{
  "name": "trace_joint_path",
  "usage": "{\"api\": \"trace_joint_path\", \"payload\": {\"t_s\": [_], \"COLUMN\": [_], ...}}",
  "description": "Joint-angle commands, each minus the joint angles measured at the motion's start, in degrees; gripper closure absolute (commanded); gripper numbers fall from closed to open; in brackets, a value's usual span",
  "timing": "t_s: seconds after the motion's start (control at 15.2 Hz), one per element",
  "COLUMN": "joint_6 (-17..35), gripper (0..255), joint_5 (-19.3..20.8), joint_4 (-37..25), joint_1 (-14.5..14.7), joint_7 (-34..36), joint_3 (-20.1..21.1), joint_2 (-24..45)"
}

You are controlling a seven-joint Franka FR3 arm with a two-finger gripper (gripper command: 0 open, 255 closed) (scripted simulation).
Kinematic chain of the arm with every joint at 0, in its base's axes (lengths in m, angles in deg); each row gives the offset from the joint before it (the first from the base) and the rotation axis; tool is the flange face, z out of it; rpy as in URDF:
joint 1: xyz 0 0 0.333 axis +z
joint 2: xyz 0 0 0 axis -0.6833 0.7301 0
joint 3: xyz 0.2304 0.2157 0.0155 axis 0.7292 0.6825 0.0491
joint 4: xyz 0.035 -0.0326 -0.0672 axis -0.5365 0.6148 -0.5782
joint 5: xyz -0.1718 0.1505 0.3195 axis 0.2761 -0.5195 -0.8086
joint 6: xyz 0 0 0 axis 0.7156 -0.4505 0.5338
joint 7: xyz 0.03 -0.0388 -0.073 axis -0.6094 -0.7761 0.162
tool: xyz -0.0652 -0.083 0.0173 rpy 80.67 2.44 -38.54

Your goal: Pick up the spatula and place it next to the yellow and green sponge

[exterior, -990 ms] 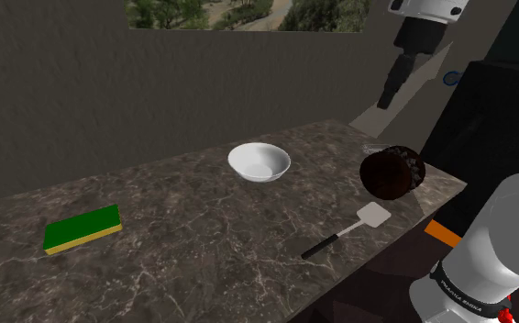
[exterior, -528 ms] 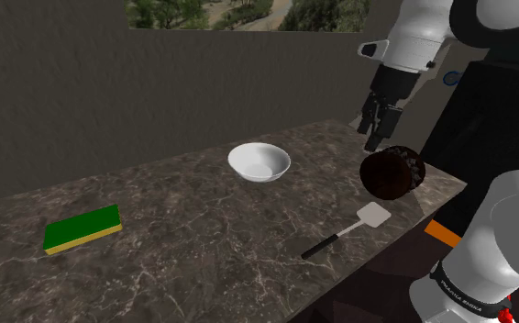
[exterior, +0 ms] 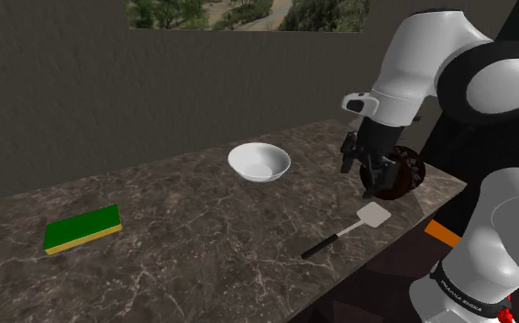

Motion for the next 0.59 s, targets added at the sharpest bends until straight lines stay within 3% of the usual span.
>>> {"api": "trace_joint_path", "payload": {"t_s": [0.0,0.26,0.53], "joint_6": [3.2,9.0,13.4], "gripper": [0,0,0], "joint_5": [0.3,1.1,1.0], "joint_4": [3.5,9.7,11.8], "joint_1": [2.5,6.9,7.1], "joint_7": [-4.1,-11.2,-11.3], "joint_3": [-0.1,-0.4,-0.5], "joint_2": [0.0,0.1,2.4]}}
